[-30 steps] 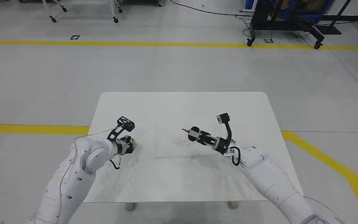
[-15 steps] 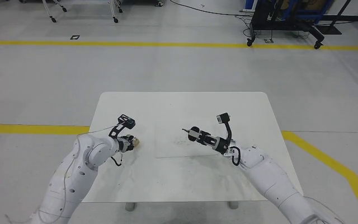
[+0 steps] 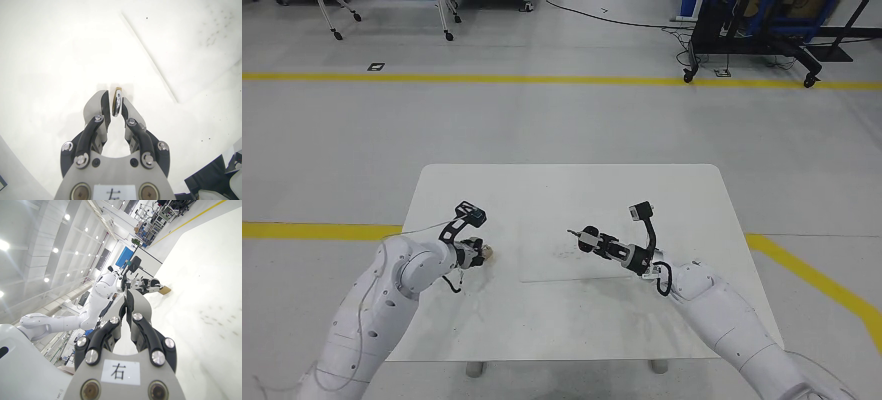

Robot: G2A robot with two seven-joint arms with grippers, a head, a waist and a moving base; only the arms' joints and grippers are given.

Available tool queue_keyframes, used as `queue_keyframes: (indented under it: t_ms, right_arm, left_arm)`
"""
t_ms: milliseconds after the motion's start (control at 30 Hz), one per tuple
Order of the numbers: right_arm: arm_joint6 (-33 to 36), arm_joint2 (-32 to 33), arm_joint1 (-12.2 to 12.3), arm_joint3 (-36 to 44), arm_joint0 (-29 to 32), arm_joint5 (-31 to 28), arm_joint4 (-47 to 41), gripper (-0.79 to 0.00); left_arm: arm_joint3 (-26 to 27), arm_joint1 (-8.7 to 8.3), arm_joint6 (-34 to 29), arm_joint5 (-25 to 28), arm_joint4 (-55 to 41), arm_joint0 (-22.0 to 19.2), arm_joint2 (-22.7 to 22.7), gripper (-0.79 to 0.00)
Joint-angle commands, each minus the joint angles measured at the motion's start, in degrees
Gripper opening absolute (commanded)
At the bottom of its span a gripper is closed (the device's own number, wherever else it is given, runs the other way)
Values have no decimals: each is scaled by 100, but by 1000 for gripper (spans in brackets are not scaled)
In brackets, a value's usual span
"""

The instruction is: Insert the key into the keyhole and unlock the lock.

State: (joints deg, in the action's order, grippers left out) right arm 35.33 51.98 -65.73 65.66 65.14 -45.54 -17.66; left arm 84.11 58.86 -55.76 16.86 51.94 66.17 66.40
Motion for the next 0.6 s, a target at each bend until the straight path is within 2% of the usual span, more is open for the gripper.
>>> queue_keyframes:
  t_ms: [0, 167, 233, 300, 567]
  right_arm:
    - [0, 0, 0, 0, 0, 0, 0, -785]
    - [0, 0, 0, 0, 0, 0, 0, -785]
    - [0, 0, 0, 0, 0, 0, 0, -785]
    - [0, 0, 0, 0, 0, 0, 0, -785]
    - [0, 0, 0, 0, 0, 0, 0, -785]
  left_arm:
    - [-52, 6, 6, -2, -4, -39, -19, -619]
    - [-139, 25, 29, -7, -1, -124, -93, -625]
    - [-165, 32, 50, -5, -27, -146, -112, -671]
    - [-193, 35, 77, 5, -37, -165, -117, -782]
    - [-252, 33, 91, 53, -9, -179, -134, -785]
